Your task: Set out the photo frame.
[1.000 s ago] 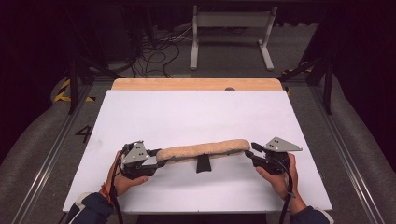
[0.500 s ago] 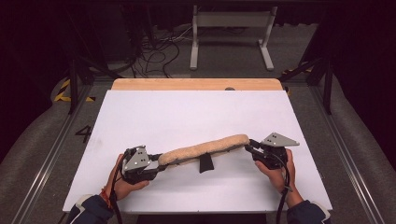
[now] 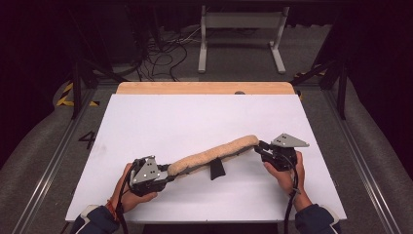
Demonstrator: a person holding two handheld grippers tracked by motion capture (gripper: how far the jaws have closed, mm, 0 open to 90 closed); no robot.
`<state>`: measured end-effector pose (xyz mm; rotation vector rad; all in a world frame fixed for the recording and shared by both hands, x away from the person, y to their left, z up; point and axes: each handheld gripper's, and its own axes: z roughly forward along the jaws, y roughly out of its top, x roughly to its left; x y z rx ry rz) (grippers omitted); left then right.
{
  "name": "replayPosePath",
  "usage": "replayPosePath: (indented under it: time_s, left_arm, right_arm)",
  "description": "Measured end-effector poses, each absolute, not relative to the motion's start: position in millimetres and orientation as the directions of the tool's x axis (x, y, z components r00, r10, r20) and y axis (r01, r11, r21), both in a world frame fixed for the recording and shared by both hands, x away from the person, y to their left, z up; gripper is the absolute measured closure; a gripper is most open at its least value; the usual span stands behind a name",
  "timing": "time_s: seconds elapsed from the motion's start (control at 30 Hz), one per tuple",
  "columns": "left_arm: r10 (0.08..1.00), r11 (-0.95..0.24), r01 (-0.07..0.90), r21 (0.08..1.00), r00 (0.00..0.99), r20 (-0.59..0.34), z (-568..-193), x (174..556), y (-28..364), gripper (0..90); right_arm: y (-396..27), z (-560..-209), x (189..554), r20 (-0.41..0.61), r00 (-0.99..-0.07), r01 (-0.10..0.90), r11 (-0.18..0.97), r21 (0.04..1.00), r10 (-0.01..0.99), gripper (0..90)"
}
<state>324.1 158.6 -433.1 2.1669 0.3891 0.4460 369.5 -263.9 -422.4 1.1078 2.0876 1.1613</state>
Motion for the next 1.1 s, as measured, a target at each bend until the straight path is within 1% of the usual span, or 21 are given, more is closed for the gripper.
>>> replayPosePath:
  time_s: [0.1,0.23,0.4,0.77,1.1]
  left_arm:
    - [0.423,-0.608,0.081,0.79,0.875,0.236,-432.8,318.2,154.2,65.9]
    - [0.429,-0.622,0.063,0.78,0.861,0.272,-433.4,314.2,151.1,66.4]
    - [0.432,-0.618,0.057,0.784,0.858,0.279,-434.6,310.8,148.1,66.7]
    - [0.412,-0.609,0.056,0.791,0.874,0.256,-434.8,308.0,145.1,66.7]
    - [0.376,-0.612,0.032,0.79,0.891,0.255,-434.5,302.6,139.4,66.4]
  right_arm:
    - [-265.8,-421.7,366.3,-0.033,-0.542,0.416,0.302,0.857,0.84,70.2]
    - [-265.7,-421.7,367.5,-0.034,-0.537,0.421,0.303,0.855,0.843,70.2]
    - [-266.7,-422.3,371.5,-0.023,-0.538,0.426,0.295,0.855,0.843,71.8]
    - [-263.0,-422.7,382.2,-0.049,-0.54,0.407,0.312,0.858,0.84,76.8]
    - [-258.9,-423.0,398.5,-0.025,-0.53,0.421,0.289,0.86,0.848,77.1]
